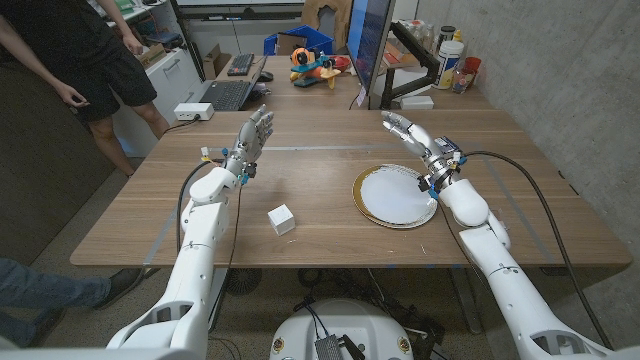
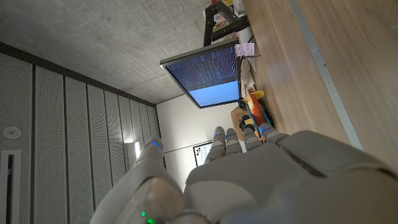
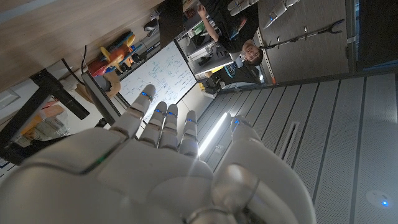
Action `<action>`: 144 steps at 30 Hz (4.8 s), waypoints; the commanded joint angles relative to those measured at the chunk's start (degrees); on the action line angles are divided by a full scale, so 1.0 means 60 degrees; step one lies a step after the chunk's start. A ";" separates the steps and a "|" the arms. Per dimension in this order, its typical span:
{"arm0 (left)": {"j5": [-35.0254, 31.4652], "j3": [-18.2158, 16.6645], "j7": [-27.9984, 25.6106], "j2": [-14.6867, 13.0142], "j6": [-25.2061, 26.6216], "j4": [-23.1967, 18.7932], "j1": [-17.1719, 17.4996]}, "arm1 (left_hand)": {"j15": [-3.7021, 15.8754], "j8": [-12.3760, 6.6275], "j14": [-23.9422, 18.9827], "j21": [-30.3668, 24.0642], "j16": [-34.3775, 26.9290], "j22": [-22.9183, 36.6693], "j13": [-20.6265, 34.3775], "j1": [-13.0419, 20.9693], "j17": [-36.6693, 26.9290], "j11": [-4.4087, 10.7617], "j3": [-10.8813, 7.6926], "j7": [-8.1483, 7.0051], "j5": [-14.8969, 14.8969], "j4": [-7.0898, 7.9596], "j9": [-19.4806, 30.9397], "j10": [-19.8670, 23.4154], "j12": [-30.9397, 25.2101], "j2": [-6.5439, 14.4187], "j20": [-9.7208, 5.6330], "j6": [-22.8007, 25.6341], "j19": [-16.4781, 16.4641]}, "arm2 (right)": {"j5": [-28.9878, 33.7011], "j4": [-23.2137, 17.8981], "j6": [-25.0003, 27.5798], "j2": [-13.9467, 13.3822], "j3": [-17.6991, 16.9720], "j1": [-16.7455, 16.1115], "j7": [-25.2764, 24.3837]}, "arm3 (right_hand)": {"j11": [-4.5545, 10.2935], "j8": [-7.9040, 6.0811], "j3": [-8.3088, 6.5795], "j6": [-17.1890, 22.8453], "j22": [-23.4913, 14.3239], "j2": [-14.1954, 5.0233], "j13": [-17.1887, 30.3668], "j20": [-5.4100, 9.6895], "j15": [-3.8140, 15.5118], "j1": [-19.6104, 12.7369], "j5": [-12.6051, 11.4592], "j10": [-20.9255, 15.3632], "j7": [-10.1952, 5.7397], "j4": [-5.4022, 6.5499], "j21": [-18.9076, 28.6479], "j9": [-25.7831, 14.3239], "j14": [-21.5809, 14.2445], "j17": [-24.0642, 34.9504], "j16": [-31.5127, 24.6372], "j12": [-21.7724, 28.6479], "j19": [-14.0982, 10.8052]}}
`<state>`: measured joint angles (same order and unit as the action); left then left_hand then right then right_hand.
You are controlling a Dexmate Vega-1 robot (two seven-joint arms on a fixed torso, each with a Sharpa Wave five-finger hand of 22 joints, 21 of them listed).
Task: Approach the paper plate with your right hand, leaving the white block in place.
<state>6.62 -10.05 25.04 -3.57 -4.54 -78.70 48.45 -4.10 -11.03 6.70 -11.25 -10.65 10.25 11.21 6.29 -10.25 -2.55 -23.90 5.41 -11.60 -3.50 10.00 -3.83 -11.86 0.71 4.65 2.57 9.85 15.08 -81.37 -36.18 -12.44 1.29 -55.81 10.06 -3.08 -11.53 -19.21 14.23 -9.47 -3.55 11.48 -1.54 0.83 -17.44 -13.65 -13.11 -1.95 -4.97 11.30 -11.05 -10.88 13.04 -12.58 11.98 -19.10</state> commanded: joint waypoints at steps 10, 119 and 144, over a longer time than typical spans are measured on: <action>0.0200 -0.0056 0.0359 0.0022 0.0028 0.0304 -0.0213 | 0.0003 0.0029 0.0071 -0.0028 -0.0022 0.0044 0.0012 0.0055 -0.0040 0.0010 -0.0038 0.0074 0.0024 -0.0064 0.0031 -0.0024 -0.0032 0.0097 0.0017 0.0055 0.0139 | 0.1359 -0.0422 -0.0125 -0.0203 0.0115 -0.0118 -0.0684 | 0.0015 -0.0076 0.0048 0.0052 -0.0037 0.0112 0.0012 -0.0023 -0.0005 0.0052 -0.0093 -0.0148 -0.0079 -0.0025 0.0011 -0.0034 -0.0110 -0.0006 -0.0024 0.0078 -0.0096; -0.0041 0.0129 0.0205 0.0073 0.0158 0.0056 -0.0112 | -0.0004 0.0046 0.0173 -0.0024 -0.0014 0.0048 0.0011 -0.0008 -0.0043 0.0010 -0.0003 0.0076 0.0044 -0.0156 0.0032 -0.0053 -0.0030 0.0145 0.0059 0.0069 0.0261 | 0.5914 -0.1457 0.1583 -0.2183 0.1396 -0.0476 -0.2981 | 0.0242 -0.0104 0.0148 0.0406 -0.0038 0.0314 0.0019 -0.0071 0.0202 0.0342 -0.0691 -0.0360 -0.0371 -0.0078 -0.0096 -0.0034 -0.0144 -0.0122 0.0053 0.0030 -0.0028; -0.0100 0.0159 0.0159 0.0081 0.0215 -0.0018 -0.0097 | 0.0006 0.0045 0.0193 -0.0024 -0.0015 0.0048 0.0011 -0.0023 -0.0044 0.0019 0.0007 0.0078 0.0045 -0.0174 0.0032 -0.0062 -0.0029 0.0151 0.0077 0.0076 0.0284 | 0.6677 -0.1511 0.2206 -0.2560 0.1854 -0.0445 -0.3213 | 0.0281 -0.0115 0.0149 0.0512 -0.0041 0.0310 0.0021 -0.0104 0.0200 0.0399 -0.0819 -0.0398 -0.0421 -0.0078 -0.0160 -0.0035 -0.0157 -0.0137 0.0061 0.0022 0.0198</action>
<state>6.14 -9.24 26.10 -3.09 -3.39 -78.77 48.03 -4.10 -10.81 7.11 -11.25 -10.65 10.24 11.21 6.06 -10.25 -2.55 -23.77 5.72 -11.60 -4.11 10.00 -3.83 -11.86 0.93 4.63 2.87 9.86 53.37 -90.47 -24.50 -27.01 11.26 -58.53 -8.36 -1.57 -11.97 -18.26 16.90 -9.47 -1.59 11.47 -2.27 1.85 -15.49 -18.31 -15.24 -4.62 -5.43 10.44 -11.05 -11.47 12.26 -12.20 11.98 -18.16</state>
